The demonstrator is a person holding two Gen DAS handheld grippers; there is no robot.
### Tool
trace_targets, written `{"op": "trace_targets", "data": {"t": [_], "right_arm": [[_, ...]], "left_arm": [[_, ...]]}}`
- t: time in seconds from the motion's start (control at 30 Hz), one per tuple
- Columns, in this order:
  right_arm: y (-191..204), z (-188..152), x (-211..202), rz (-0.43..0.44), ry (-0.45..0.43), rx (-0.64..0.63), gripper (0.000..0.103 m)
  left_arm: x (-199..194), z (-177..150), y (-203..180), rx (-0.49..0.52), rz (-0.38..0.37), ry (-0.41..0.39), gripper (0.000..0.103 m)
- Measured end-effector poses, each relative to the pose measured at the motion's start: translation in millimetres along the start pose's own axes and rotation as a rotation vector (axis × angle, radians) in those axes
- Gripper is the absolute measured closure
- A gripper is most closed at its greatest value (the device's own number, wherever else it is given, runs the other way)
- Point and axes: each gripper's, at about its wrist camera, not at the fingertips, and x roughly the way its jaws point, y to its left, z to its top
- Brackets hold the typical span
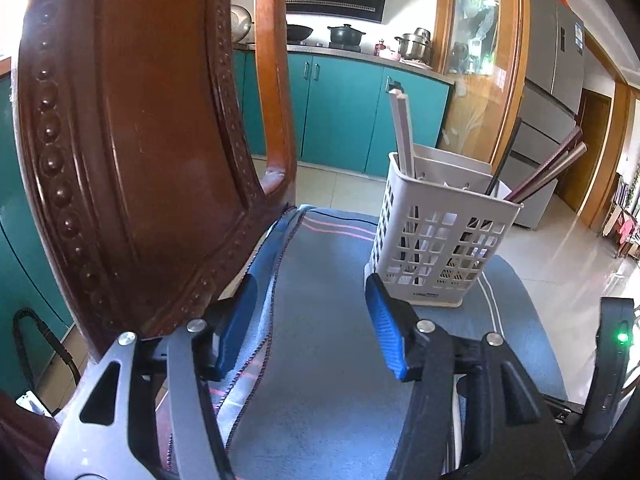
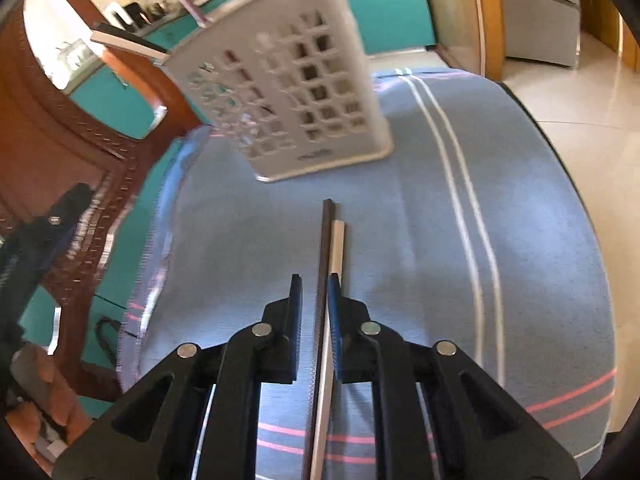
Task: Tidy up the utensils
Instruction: 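Lower the right tool to the dark and light chopsticks on the cloth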
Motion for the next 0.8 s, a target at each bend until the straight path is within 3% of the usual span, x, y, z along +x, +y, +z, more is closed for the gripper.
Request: {"op": "trace_targets", "data": {"t": [0.33,0.47,0.63,0.8], "right_arm": [[25.7,-21.5,24.1,-0.142,0.039,-0.201,0.089],[29.4,-23.4,30.4,-0.158,0.048,-0.215,0.089],[23.6,-16.7,31.0,-0.086,0.064,-0.141,0.091],[18.4,-13.7,10.7,0.024,0.013,-0.093,0.091]], "left_arm": [[4.7,-0.8,1.6,-0.009,0.005,0.018,0.041],[4.4,-1.3,1.9,-0.003,0.006,0.018,0.041],[4.3,-2.5,1.0,0.002,0.007,0.023,0.041],[4.7,-2.5,0.6,0.0,0.006,0.027,0.039]]}}
